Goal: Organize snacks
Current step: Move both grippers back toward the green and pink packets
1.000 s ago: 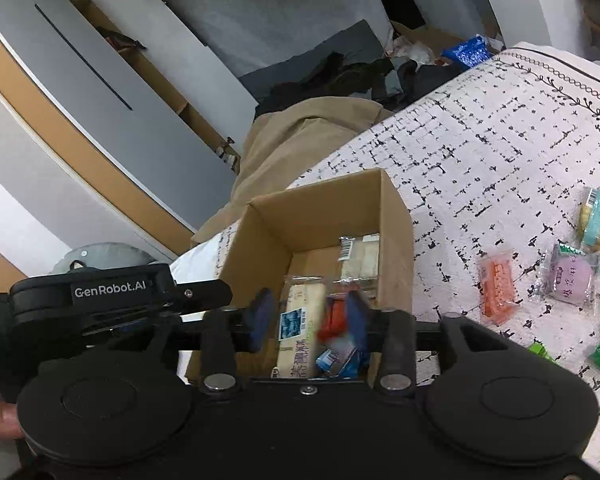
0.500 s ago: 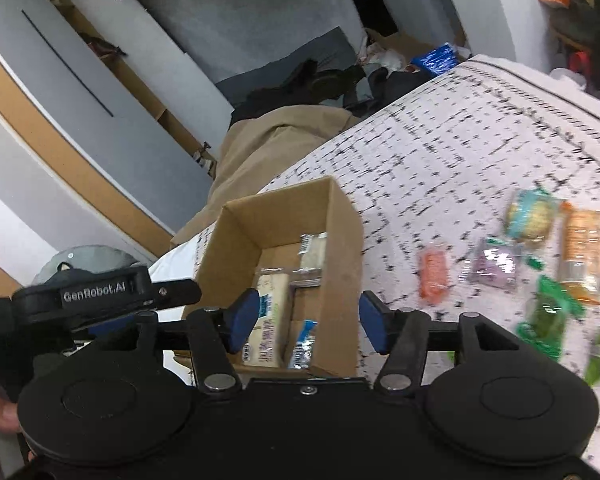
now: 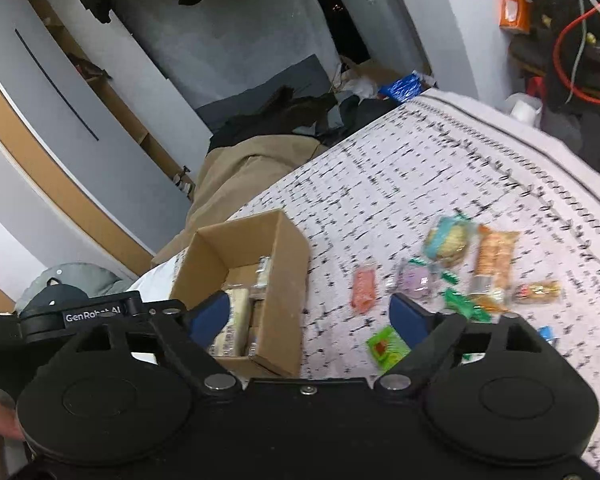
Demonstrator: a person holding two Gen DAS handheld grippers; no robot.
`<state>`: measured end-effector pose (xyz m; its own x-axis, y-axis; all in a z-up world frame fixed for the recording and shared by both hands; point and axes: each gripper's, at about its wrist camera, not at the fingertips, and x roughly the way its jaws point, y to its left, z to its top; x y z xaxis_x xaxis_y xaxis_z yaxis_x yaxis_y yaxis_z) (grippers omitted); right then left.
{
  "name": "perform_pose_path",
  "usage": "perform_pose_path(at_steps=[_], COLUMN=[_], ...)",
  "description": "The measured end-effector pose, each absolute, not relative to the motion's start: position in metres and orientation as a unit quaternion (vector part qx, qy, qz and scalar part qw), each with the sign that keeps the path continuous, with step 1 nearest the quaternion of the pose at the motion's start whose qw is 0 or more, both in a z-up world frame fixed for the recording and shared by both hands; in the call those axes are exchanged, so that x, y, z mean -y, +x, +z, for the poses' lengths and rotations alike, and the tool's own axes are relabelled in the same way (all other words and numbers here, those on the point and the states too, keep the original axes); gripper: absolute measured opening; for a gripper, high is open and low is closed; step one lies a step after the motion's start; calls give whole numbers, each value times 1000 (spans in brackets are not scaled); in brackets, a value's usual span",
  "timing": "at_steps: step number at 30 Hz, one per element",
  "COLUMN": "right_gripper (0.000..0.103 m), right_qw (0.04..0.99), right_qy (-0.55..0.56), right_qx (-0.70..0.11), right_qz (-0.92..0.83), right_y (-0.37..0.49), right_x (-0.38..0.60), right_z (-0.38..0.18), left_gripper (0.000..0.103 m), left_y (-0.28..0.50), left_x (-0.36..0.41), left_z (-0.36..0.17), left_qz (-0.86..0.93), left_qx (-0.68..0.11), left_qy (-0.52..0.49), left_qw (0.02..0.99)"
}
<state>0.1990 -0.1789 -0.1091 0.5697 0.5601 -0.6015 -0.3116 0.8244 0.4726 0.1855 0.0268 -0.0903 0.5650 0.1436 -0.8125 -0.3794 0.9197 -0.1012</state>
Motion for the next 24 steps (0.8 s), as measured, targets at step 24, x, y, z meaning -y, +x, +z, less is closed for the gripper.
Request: perform_pose_path(at_steps=[24], right_gripper=[97], right_qw=[880], right_qy=[206], right_qx=[-392], right_qz=[174], right_y=[188], right_x=[288], right_z=[-131], left_gripper=[103], left_y=[175], left_x=[67], left_z=[-87], left_qz=[123], left_qx=[-421], left_qy=[-109], left_qw=[892])
